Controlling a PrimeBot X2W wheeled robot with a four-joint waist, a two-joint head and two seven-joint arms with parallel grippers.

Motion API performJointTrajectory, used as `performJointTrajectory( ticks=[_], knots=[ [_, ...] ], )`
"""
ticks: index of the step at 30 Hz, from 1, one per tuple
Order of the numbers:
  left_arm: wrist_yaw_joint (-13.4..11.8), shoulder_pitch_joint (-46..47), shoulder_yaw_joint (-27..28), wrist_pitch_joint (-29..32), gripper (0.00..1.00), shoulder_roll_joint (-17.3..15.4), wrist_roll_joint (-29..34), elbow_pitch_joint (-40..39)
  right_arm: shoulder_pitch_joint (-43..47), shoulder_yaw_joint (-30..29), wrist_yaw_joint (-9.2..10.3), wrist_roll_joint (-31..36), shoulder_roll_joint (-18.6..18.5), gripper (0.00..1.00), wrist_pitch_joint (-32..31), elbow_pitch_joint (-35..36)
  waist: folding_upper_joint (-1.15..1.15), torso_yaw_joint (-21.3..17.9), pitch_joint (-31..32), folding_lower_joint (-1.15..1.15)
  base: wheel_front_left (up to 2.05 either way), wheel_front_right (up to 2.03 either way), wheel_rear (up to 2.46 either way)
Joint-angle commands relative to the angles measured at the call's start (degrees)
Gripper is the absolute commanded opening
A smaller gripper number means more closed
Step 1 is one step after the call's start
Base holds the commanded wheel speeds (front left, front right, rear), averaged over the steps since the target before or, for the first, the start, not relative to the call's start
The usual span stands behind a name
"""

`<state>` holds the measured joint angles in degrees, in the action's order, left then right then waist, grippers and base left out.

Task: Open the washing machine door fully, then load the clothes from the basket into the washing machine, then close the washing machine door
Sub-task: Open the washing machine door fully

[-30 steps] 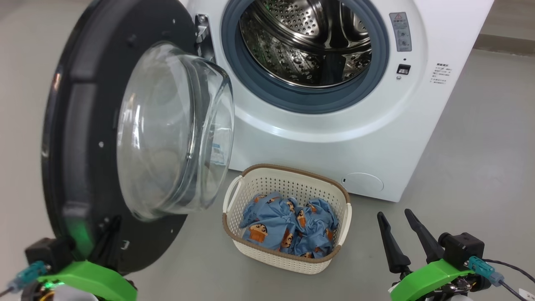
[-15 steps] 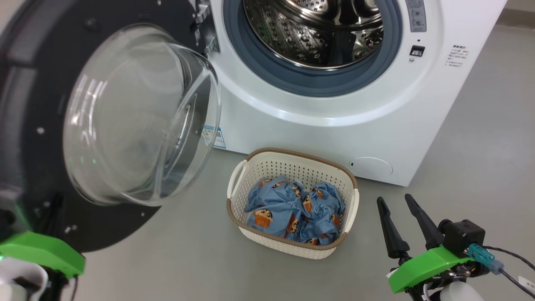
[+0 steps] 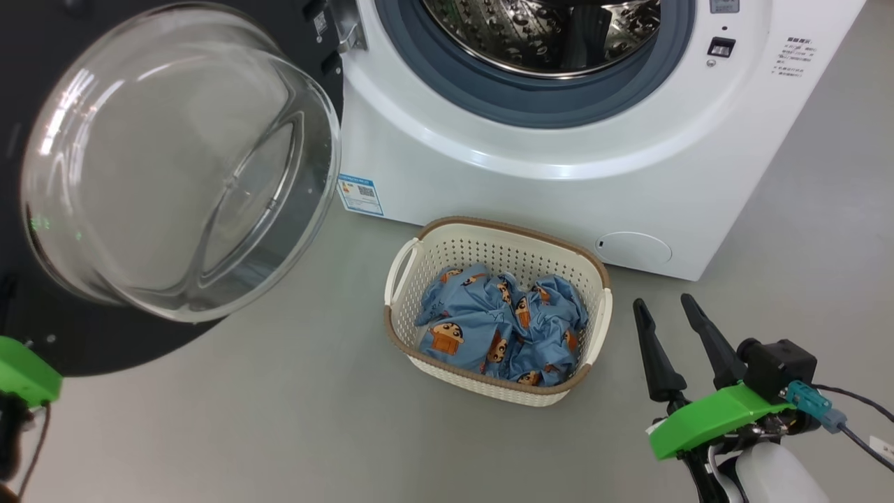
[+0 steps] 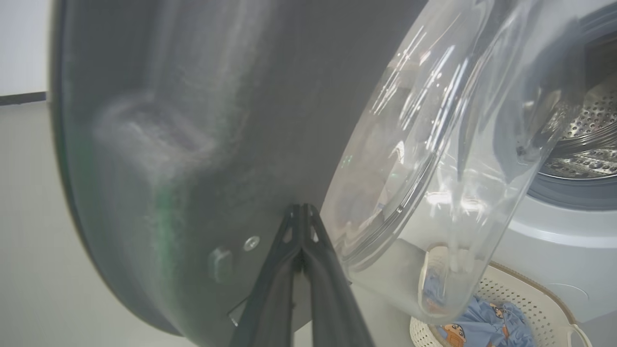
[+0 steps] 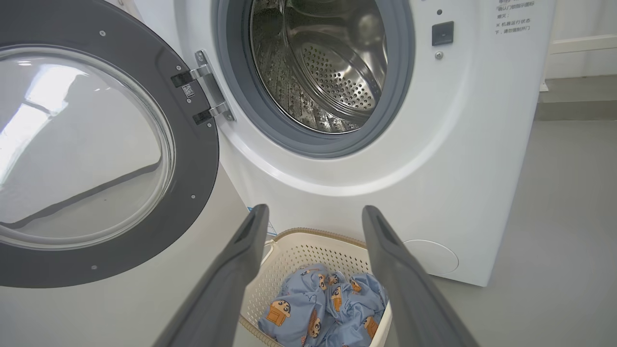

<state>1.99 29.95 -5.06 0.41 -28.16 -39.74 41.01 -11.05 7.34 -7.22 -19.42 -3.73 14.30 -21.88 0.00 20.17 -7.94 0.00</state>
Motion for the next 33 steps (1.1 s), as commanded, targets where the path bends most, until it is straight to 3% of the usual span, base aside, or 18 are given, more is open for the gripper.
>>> performJointTrajectory(
  ticks=[1, 14, 33],
  knots=[
    [-0.2, 3.5, 2.4, -0.9, 0.00, -4.5, 0.3, -0.3, -2.1, 1.4, -0.26, 0.8, 0.3, 1.00, 0.7, 1.2, 0.00, 0.0, -0.3, 0.00, 0.00, 0.00, 0.00],
    [2.1, 13.5, -0.6, -1.6, 0.00, -6.7, 2.7, 15.4, -3.2, 1.8, -0.26, 0.5, 0.7, 1.00, 0.7, 0.4, 0.00, -1.5, -1.3, 0.00, 0.00, 0.00, 0.00],
    [3.8, 14.3, -3.6, -6.0, 0.00, -6.3, 3.9, 21.4, -1.8, 1.7, -0.26, 0.1, 0.8, 1.00, 0.7, 0.4, 0.00, -2.0, 1.5, 0.00, 0.00, 0.00, 0.00]
  ],
)
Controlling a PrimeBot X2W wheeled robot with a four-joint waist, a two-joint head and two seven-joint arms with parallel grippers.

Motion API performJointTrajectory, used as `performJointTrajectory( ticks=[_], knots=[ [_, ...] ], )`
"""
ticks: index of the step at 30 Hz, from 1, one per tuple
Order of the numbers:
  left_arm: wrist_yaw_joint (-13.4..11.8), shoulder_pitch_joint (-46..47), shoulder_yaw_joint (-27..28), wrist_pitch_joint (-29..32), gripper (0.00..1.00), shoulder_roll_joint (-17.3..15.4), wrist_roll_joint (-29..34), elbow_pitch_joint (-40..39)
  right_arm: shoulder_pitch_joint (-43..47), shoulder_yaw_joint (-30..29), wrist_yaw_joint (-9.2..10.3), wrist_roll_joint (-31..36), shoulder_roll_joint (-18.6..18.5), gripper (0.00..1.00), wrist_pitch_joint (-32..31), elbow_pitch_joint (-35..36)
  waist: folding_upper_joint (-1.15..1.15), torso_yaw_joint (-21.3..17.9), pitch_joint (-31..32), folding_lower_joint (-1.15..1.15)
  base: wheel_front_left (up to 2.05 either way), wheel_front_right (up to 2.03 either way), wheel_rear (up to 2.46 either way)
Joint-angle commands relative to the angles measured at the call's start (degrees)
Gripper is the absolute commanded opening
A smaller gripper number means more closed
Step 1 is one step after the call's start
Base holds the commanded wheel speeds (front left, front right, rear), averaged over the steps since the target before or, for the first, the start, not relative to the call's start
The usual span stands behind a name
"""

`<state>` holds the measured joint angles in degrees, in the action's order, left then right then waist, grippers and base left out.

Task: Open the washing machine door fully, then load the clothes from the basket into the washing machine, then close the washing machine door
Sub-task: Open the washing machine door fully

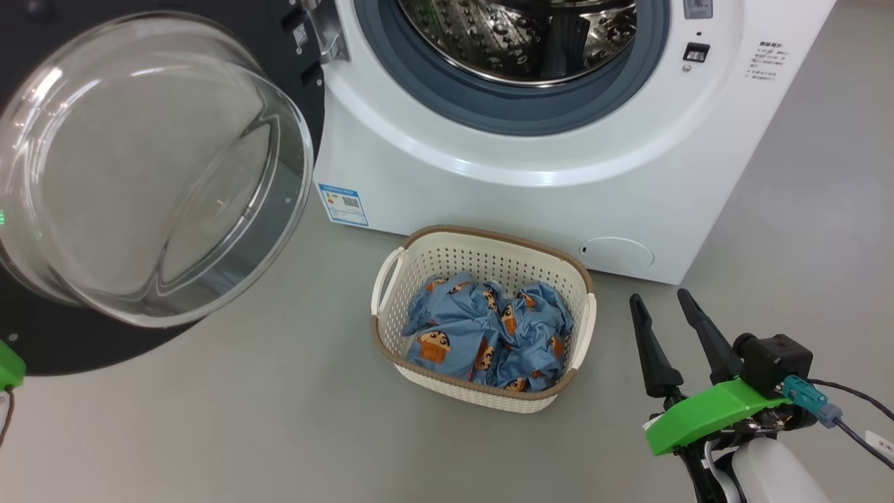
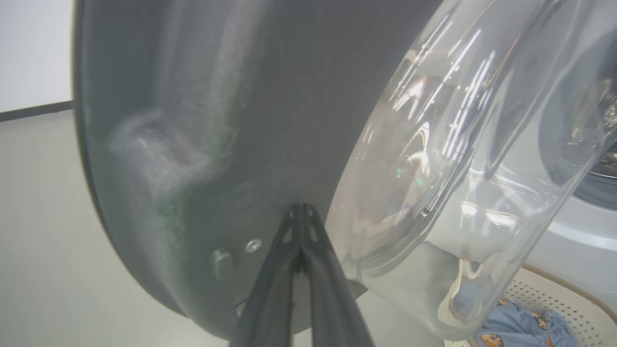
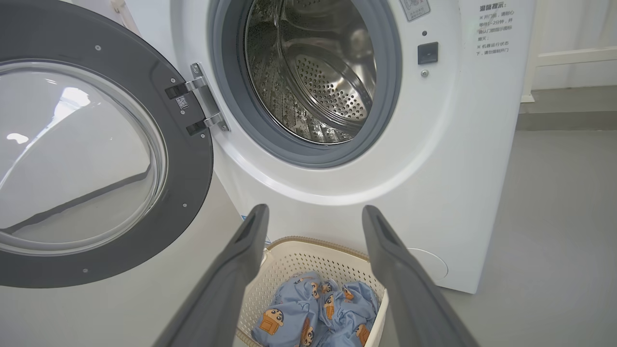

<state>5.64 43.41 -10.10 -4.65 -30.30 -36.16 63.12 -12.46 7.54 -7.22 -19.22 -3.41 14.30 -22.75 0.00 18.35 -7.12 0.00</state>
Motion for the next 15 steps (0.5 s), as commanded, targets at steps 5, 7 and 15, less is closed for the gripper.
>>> performJointTrajectory(
  ticks=[5, 7, 15],
  knots=[
    [0.6, -0.8, 0.7, -2.2, 0.00, -3.9, 0.4, -1.4, 0.4, 1.1, -0.26, -0.4, 0.3, 1.00, 0.7, 1.2, 0.00, -0.1, 1.9, 0.00, 0.00, 0.00, 0.00],
    [0.7, -1.5, 0.5, -2.7, 0.00, -3.5, 0.4, -2.0, 0.9, 0.9, -0.26, -0.4, 0.1, 1.00, 0.7, 1.3, 0.00, 0.0, 2.5, 0.00, 0.00, 0.00, 0.00],
    [0.9, -5.5, 0.0, -4.7, 0.00, -1.3, -0.6, -5.8, 2.3, 1.1, -0.26, -1.1, -0.7, 1.00, 0.7, 1.4, 0.00, 0.0, 5.3, 0.00, 0.00, 0.00, 0.00]
  ],
)
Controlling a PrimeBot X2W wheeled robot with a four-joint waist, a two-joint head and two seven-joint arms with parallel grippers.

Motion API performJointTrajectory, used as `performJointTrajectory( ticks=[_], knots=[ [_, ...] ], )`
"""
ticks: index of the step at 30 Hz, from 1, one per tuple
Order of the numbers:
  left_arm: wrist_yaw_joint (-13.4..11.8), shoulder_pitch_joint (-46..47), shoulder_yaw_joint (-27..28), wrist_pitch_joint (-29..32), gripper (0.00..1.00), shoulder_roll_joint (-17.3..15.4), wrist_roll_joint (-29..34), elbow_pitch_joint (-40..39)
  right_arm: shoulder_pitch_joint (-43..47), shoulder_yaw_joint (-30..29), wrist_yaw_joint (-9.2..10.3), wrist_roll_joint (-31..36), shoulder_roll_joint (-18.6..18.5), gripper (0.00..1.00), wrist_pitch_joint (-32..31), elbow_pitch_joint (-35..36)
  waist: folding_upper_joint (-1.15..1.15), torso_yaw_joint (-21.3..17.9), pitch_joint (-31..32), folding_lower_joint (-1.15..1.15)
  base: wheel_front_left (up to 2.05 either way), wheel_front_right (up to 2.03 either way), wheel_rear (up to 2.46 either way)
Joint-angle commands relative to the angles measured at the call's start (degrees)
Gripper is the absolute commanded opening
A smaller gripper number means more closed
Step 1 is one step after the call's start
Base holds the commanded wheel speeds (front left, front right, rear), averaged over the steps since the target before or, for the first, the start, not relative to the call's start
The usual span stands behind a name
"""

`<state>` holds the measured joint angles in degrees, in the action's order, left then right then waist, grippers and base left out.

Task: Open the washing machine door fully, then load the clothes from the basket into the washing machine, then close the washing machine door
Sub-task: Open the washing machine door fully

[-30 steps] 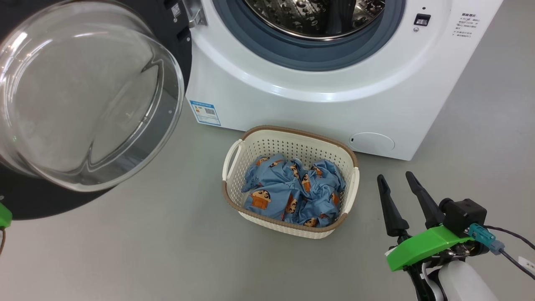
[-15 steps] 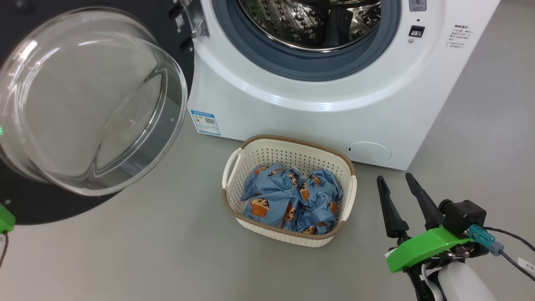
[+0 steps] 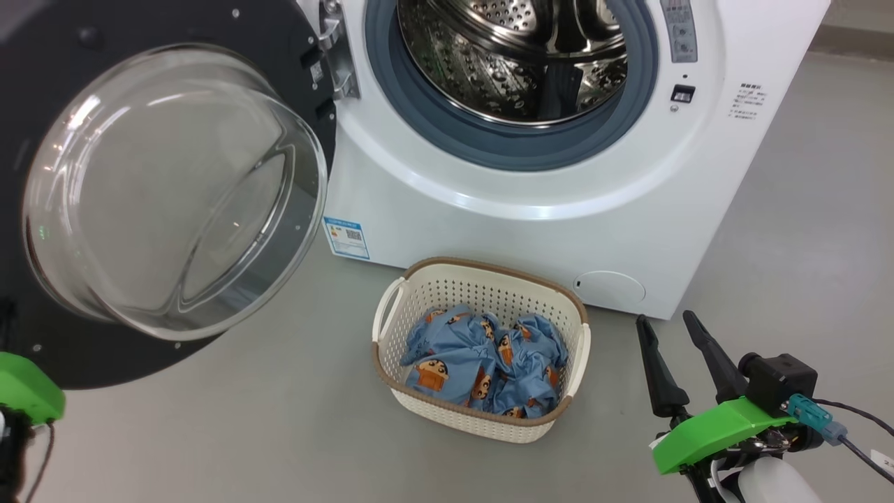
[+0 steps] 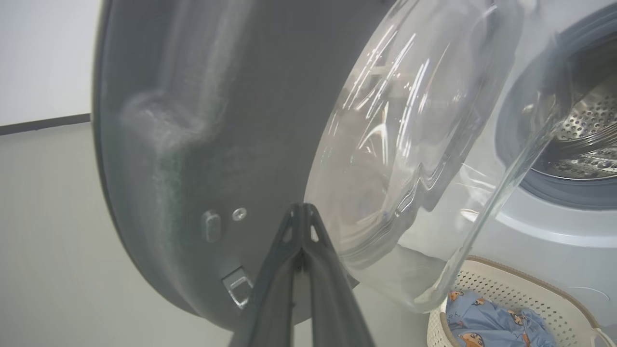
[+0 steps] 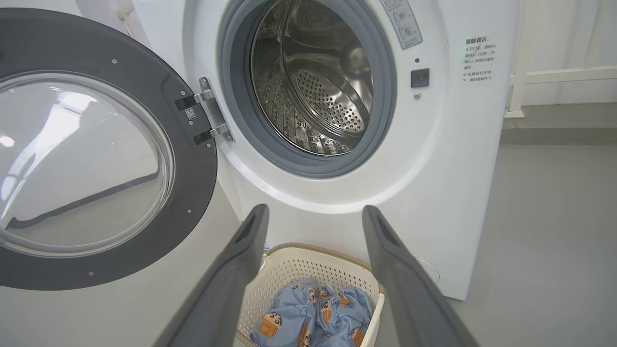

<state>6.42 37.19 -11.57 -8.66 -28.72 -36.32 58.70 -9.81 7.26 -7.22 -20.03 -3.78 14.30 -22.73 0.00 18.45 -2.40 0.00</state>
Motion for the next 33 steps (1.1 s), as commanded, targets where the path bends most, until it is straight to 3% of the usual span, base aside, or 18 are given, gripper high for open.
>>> performJointTrajectory(
  ticks=[1, 3, 11, 22, 33],
  knots=[
    [0.1, 0.1, 1.4, -1.1, 0.30, -2.5, -0.4, -2.2, -0.2, 1.4, -0.26, -0.3, -0.5, 1.00, 0.7, 1.5, 0.00, -0.2, 0.8, 0.00, 0.00, 0.00, 0.00],
    [-0.2, -1.3, 1.1, -1.9, 1.00, -2.0, -0.4, -4.2, 0.0, 1.6, -0.26, -0.5, -0.8, 1.00, 0.7, 1.6, 0.00, -0.6, 1.3, 0.00, 0.00, 0.00, 0.00],
    [-2.2, -9.3, 2.0, -3.7, 1.00, -0.6, -1.6, -15.5, 0.8, 2.8, -0.26, -0.8, -1.5, 1.00, 0.7, 2.4, 0.00, -3.8, 2.6, 0.00, 0.00, 0.00, 0.00],
    [-8.5, -21.9, 2.9, -5.0, 1.00, 2.6, -2.0, -34.9, 0.6, 4.1, -0.26, -0.2, -2.9, 1.00, 0.7, 3.9, 0.00, -10.2, 3.4, 0.00, 0.00, 0.00, 0.00],
    [-11.7, -28.9, 3.4, -5.9, 1.00, 4.9, -0.7, -44.2, -0.1, 4.9, -0.26, 0.1, -4.2, 1.00, 0.7, 4.8, 0.00, -16.2, 3.9, 0.00, 0.00, 0.00, 0.00]
  ],
)
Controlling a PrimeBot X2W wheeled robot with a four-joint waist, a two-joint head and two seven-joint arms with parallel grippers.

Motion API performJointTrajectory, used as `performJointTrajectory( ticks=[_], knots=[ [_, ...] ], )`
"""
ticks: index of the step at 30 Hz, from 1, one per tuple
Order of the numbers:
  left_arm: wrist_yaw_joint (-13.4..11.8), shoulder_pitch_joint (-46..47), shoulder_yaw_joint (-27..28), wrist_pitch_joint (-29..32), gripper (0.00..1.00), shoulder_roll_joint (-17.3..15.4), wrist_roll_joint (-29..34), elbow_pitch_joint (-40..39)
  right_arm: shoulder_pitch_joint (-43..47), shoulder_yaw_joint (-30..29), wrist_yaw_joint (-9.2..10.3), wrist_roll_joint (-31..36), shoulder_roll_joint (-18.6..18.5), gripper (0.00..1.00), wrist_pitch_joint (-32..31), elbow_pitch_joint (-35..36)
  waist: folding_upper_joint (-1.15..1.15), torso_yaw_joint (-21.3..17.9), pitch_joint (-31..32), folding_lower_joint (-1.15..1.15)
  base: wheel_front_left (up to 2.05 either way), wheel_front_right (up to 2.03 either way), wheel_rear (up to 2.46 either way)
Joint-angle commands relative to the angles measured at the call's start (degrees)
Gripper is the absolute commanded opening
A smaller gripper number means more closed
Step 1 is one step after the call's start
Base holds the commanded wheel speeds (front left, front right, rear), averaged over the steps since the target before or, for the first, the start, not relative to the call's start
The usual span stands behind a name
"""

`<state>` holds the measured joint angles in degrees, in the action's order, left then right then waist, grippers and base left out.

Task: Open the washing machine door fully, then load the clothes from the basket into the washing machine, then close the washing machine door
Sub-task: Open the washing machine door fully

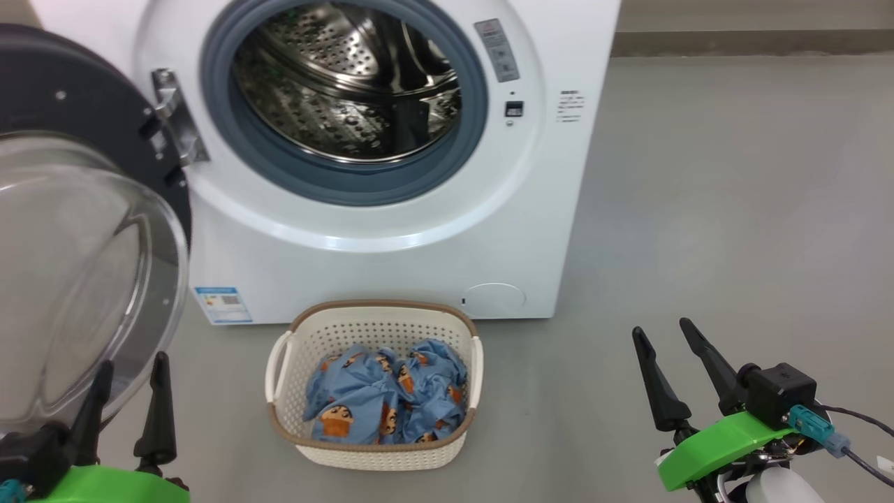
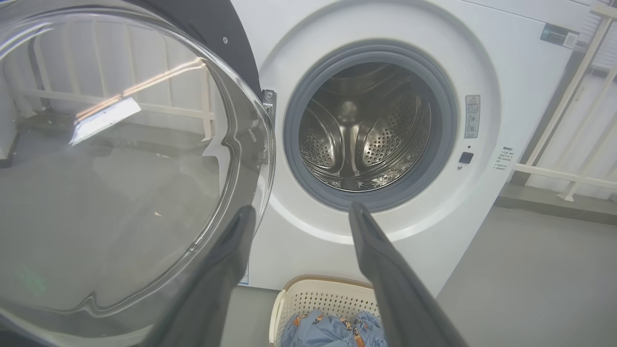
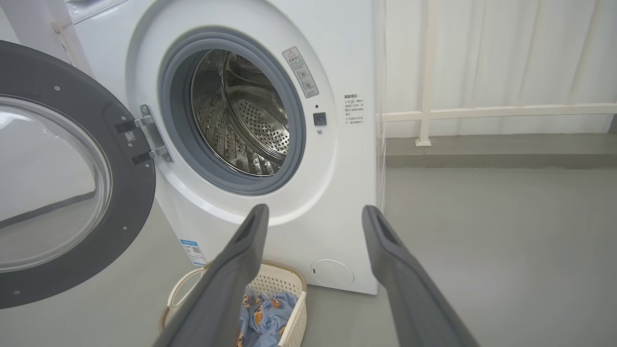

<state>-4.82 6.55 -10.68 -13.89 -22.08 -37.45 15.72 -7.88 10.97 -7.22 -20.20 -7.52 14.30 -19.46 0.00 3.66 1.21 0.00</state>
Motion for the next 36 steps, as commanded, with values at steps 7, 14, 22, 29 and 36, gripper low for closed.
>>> performJointTrajectory(
  ticks=[7, 14, 22, 29, 36],
  knots=[
    [-0.4, -0.3, 2.0, -0.7, 1.00, -0.9, 0.3, -3.6, -2.2, 1.1, -0.26, 0.6, -1.3, 1.00, 0.7, 2.0, 0.00, -4.4, 0.5, 0.00, 0.00, 0.00, 0.00],
    [-0.2, -1.4, 1.4, -0.6, 1.00, -0.5, 0.0, -4.5, -2.2, 0.6, -0.26, 0.9, -1.7, 1.00, 0.7, 2.4, 0.00, -5.7, 0.4, 0.00, 0.00, 0.00, 0.00],
    [0.1, -1.8, 0.6, -0.6, 1.00, -0.3, 0.1, -4.7, -2.0, -0.2, -0.26, 1.1, -2.0, 1.00, 0.7, 2.7, 0.00, -5.7, 0.4, 0.00, 0.00, 0.00, 0.00],
    [0.6, -1.7, 0.4, -0.8, 1.00, -0.5, 0.3, -4.7, -1.8, -0.9, -0.26, 1.3, -1.7, 1.00, 0.7, 3.1, 0.00, -5.2, 0.6, 0.00, 0.00, 0.00, 0.00],
    [0.9, -1.7, 0.4, -0.9, 1.00, -0.6, 0.6, -5.1, -1.7, -1.1, -0.26, 1.4, -1.5, 1.00, 0.7, 3.3, 0.00, -4.8, 0.6, 0.00, 0.00, 0.00, 0.00]
  ],
)
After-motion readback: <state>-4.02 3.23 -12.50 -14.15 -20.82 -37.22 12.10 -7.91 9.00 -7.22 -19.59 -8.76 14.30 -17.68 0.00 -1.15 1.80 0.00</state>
